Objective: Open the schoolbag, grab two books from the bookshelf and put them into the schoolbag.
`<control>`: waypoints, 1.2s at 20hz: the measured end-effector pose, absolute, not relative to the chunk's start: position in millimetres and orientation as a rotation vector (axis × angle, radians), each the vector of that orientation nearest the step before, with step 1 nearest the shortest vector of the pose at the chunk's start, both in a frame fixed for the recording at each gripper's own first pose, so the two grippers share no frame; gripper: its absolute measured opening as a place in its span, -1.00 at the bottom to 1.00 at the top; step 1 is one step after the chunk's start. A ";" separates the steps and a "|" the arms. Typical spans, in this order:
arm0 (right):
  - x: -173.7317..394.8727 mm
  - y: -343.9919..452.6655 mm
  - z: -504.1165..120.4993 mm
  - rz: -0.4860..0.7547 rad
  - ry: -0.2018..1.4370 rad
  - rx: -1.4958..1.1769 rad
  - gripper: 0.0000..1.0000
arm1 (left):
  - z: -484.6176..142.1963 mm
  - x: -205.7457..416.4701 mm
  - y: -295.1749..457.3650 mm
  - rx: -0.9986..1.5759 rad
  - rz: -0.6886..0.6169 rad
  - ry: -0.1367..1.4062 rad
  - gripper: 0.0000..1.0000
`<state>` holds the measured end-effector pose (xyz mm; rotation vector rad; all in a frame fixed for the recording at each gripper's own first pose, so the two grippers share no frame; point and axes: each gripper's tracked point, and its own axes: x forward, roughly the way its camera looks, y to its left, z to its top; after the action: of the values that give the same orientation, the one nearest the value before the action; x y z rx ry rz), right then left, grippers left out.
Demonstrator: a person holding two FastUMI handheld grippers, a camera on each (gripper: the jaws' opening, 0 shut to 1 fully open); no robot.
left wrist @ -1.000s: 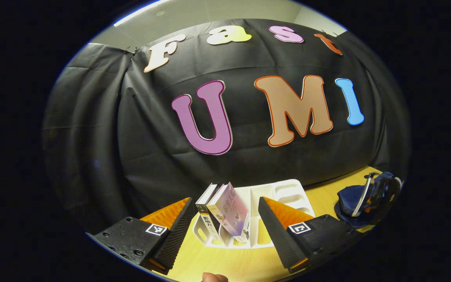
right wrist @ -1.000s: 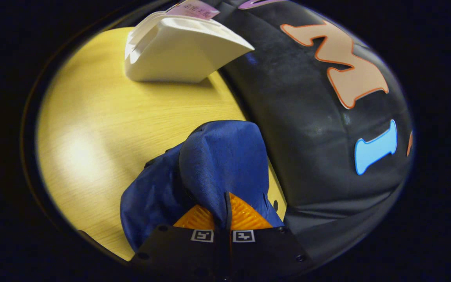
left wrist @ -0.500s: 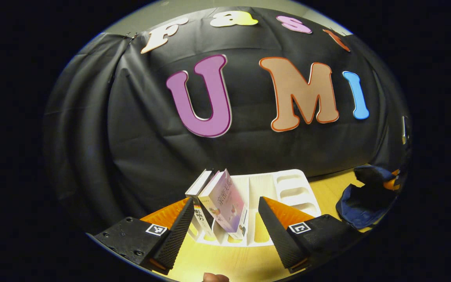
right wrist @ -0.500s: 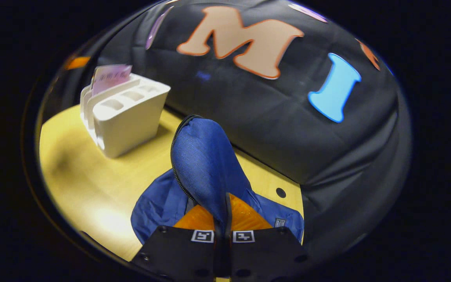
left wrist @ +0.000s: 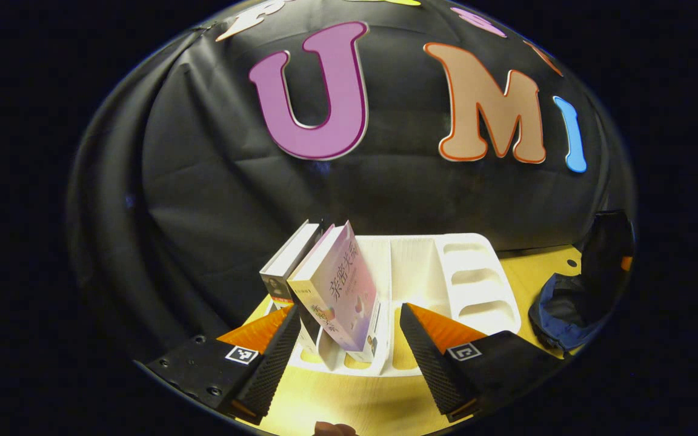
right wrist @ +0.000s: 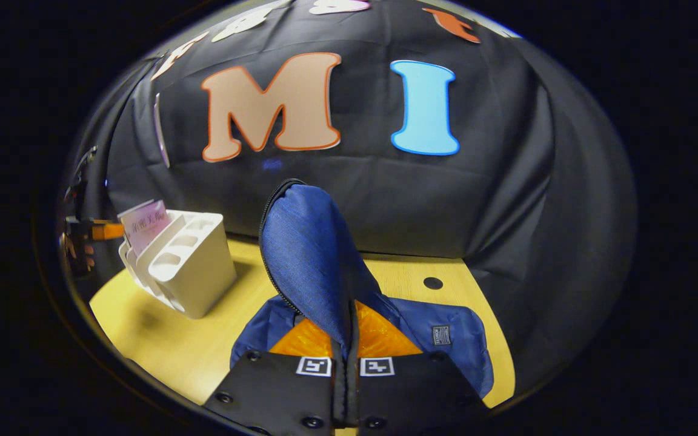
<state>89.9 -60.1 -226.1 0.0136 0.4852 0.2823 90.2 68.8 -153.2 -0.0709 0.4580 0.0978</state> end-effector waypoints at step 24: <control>91.8 -79.6 -236.5 0.183 0.508 0.139 -0.93 | -180.5 159.1 102.5 -0.009 0.062 0.681 0.88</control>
<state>91.8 -79.6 -236.5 0.1393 0.5077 0.1835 159.1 102.5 -180.5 -0.0089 0.6810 0.0621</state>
